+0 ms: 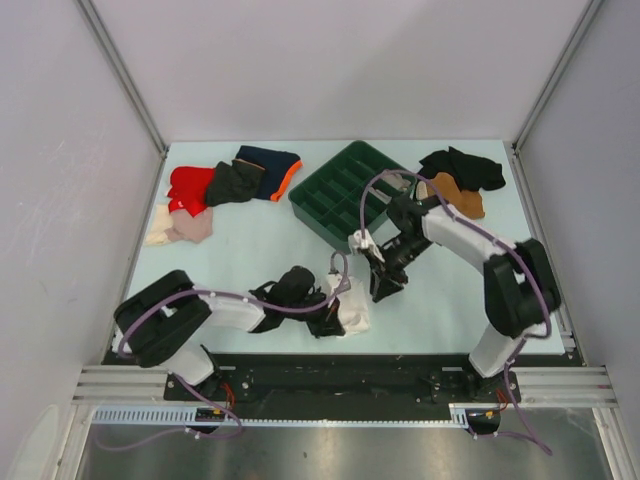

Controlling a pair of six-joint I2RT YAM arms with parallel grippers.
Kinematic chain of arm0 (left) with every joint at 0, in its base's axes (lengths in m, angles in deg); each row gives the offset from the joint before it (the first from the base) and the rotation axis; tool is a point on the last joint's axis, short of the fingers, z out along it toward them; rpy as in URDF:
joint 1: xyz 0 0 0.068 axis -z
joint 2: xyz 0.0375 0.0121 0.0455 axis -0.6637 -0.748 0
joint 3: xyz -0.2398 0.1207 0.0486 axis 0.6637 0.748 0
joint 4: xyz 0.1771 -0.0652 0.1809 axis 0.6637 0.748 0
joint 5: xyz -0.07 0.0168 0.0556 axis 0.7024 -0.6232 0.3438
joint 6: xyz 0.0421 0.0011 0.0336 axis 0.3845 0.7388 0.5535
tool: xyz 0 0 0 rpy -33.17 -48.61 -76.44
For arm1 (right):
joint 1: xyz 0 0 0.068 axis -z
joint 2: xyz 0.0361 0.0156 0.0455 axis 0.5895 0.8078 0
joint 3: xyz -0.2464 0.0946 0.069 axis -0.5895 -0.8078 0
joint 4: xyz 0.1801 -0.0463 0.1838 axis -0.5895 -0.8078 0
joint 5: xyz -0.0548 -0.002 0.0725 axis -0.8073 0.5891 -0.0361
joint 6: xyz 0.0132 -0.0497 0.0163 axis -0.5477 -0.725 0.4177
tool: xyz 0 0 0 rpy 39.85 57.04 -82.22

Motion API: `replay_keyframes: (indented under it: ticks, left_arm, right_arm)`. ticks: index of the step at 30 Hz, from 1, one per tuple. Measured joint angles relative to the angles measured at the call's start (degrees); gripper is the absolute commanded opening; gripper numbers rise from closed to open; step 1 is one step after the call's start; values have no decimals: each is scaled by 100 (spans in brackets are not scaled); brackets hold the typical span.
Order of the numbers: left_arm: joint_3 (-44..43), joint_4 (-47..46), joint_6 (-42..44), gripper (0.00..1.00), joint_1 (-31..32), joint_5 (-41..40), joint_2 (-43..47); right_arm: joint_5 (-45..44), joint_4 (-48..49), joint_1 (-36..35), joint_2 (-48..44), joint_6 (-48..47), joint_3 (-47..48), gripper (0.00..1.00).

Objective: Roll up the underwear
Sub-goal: Roll the underwear to the corner of the board.

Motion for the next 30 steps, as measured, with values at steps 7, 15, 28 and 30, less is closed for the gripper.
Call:
replay_keyframes:
  ticks: [7,15,28,30]
  left_arm:
    - [-551,105,-787,1,-597,1366,-874]
    - [-881,328,-1025,0,-719,1818,-1257]
    - [-691,-151,-1576,17,-879,1917,-1342]
    - [-573,-326,-1690,33,-890,1849,-1287]
  right_arm:
    - [-627,1567,-1453,-2186,-415,-2149,50]
    - [-1932,3314,-2522,-2592,-411,-3088,50]
    - [-2994,4415,-2662,-1818,-216,-3314,26]
    - [-3023,4487,-2660,-1753,-166,-3281,19]
